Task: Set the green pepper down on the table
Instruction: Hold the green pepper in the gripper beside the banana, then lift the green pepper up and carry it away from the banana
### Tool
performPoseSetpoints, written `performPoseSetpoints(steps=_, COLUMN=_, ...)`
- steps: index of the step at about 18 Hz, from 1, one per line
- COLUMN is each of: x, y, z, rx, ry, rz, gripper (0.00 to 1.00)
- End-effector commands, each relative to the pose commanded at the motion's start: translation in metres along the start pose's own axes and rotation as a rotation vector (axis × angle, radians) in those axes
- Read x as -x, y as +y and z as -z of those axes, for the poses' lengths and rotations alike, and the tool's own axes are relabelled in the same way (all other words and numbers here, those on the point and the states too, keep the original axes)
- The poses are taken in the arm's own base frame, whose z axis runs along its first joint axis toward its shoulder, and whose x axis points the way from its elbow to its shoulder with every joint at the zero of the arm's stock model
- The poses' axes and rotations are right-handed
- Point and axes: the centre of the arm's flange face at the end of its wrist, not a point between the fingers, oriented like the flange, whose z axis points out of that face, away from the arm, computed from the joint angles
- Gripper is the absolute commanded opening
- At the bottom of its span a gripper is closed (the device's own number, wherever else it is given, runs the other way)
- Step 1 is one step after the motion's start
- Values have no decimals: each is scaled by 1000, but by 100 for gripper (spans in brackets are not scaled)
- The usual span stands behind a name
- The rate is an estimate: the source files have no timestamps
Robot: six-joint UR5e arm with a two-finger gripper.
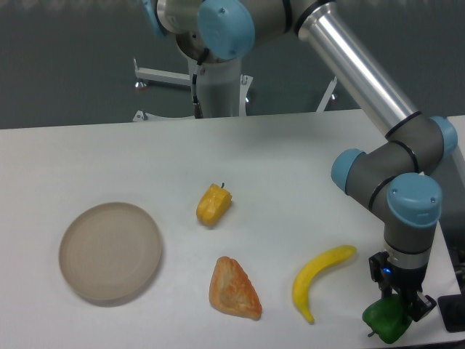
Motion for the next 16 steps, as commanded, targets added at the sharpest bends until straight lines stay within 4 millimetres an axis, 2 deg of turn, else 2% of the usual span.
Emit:
performPoseSetpoints(steps=2, x=-4, y=-4, z=-3, rx=-2, ry=9, rz=-1, gripper=28)
performPoseSetpoints(steps=4, x=-4, y=-8, z=6, rx=-4, ry=7, rz=1, gripper=28)
performPoseSetpoints(steps=8, x=-26, y=-12, z=34, rx=-12, ry=49, rz=9, gripper=28)
performPoseSetpoints(steps=11, x=-47, y=-10, z=74, rx=-13, ry=84, rz=35, gripper=28)
performPoseSetpoints(steps=12, x=-64, y=-8, z=100, rx=-13, ry=137, rz=44, gripper=28)
performPoseSetpoints(steps=16, x=-98, y=0, z=134, rx=-11, ry=201, rz=56, gripper=28)
